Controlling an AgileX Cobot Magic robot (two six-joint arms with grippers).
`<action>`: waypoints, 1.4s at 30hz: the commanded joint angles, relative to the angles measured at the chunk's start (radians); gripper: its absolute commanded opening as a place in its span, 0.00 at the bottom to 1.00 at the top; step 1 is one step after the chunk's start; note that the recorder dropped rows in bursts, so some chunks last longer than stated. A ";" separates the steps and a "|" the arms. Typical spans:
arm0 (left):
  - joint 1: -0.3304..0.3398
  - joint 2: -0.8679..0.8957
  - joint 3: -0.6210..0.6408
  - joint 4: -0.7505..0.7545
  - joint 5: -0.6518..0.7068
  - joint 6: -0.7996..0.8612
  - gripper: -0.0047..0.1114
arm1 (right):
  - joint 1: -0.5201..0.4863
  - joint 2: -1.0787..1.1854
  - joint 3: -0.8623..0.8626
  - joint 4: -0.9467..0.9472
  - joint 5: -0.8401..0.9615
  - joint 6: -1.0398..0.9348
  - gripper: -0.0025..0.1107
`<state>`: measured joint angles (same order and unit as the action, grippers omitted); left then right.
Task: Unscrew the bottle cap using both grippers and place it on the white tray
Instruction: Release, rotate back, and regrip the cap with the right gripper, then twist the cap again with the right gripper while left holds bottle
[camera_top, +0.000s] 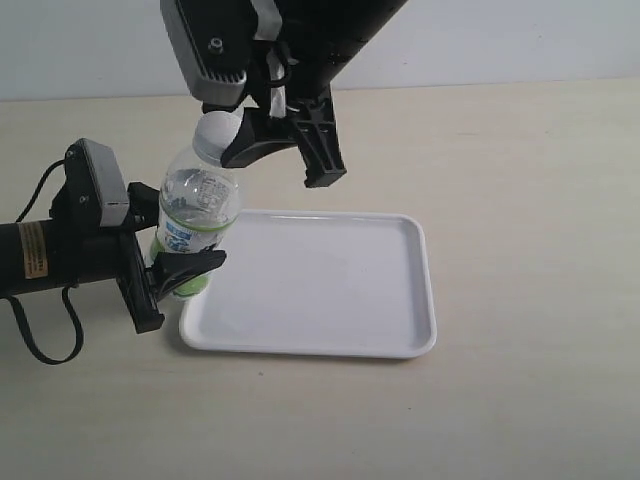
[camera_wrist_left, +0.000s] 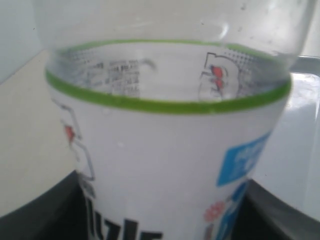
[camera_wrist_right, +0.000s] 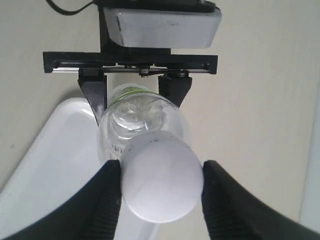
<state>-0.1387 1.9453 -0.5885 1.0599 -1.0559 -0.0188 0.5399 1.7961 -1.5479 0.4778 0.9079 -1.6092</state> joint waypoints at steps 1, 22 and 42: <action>-0.003 -0.007 0.004 -0.002 -0.080 -0.021 0.04 | -0.004 -0.002 -0.007 -0.010 -0.020 -0.158 0.02; -0.003 -0.007 0.004 -0.002 -0.083 -0.021 0.04 | -0.004 -0.002 -0.007 -0.010 -0.022 -0.500 0.02; -0.003 -0.007 0.004 -0.002 -0.083 -0.021 0.04 | -0.004 -0.014 -0.007 0.001 -0.024 0.173 0.69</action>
<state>-0.1387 1.9453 -0.5885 1.0675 -1.0931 -0.0350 0.5399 1.7961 -1.5479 0.4739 0.8898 -1.6607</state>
